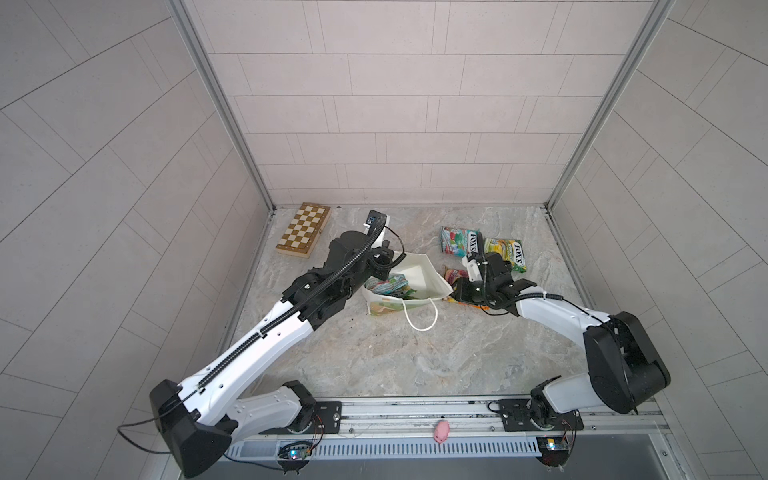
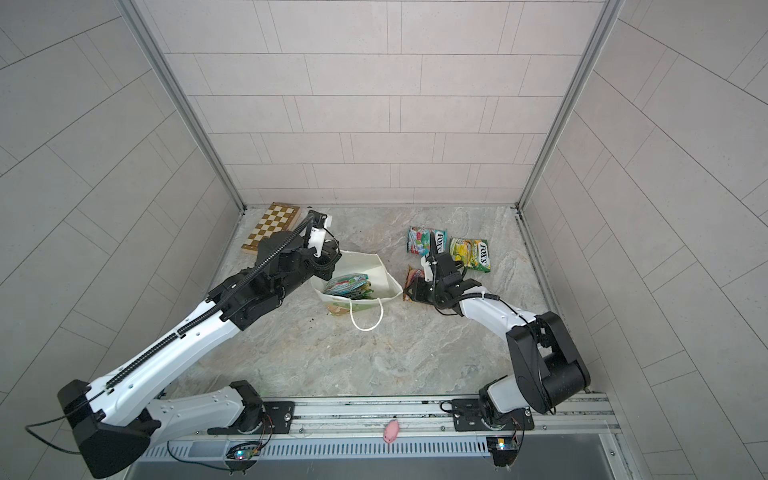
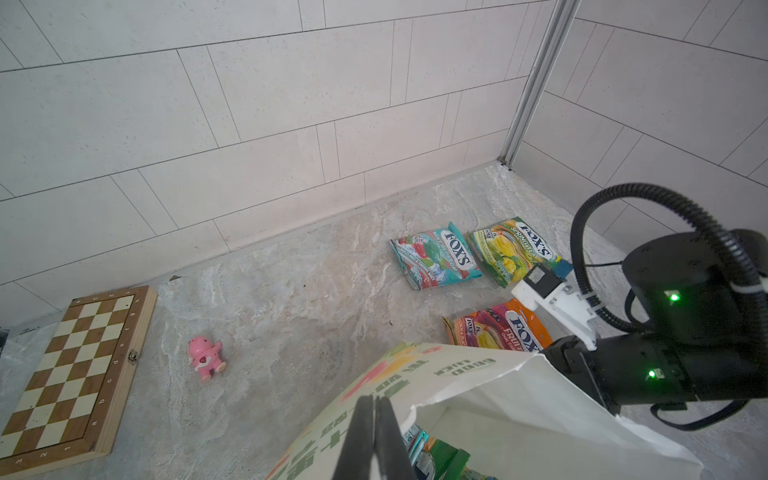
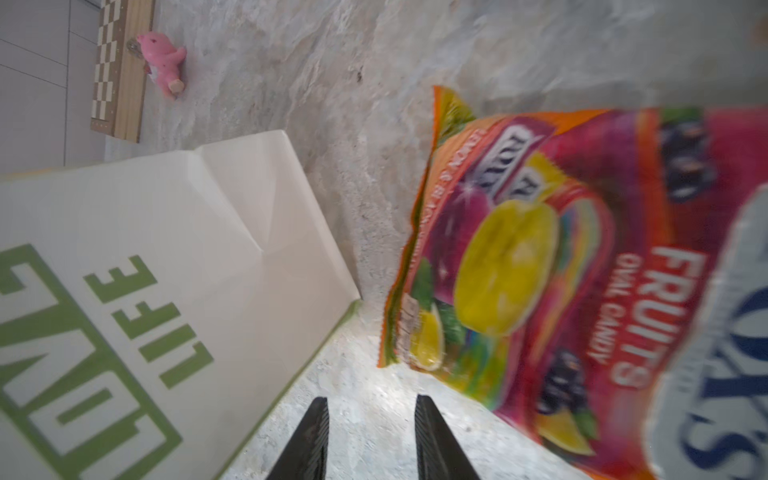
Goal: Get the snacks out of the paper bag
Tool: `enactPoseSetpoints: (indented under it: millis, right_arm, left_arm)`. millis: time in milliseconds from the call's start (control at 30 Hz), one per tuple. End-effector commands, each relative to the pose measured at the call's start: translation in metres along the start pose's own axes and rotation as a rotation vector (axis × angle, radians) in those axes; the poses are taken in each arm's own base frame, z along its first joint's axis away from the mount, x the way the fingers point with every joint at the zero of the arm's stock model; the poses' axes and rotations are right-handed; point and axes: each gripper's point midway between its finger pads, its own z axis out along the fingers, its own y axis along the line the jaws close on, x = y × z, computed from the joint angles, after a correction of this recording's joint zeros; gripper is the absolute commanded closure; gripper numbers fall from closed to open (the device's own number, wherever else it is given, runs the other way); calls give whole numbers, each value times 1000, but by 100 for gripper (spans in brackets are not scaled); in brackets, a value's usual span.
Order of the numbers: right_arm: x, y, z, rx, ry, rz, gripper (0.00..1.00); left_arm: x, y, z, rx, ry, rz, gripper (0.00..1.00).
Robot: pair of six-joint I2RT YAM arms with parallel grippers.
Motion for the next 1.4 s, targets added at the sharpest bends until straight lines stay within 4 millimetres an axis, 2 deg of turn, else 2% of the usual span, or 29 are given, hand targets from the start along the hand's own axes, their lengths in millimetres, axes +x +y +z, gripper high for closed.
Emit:
enactPoseSetpoints:
  millis: [0,200,567,733,900,1133,1233,1367]
  right_arm:
    - [-18,32,16,-79,-107,66,64]
    - [-20,60,45,-143,-148,123,65]
    - [-40,92,94,-233,-154,177,66]
    - [-54,108,102,-256,-162,166,66]
    - [-72,112,90,-222,-196,122,65]
    - [-98,71,45,-72,-249,89,59]
    - [-97,54,25,-25,-243,71,58]
    - [-75,40,10,20,-177,39,58]
  left_arm:
    - [-20,-1,-1,45,-22,5,100]
    - [-30,12,11,42,0,9,100]
    - [-52,32,19,-35,8,57,100]
    - [-63,52,17,-99,-7,80,100]
    - [-72,64,13,-113,-12,74,100]
    - [-72,74,5,-164,-13,99,100]
    - [-77,81,3,-198,-17,121,100]
    - [-82,82,4,-197,-22,107,100]
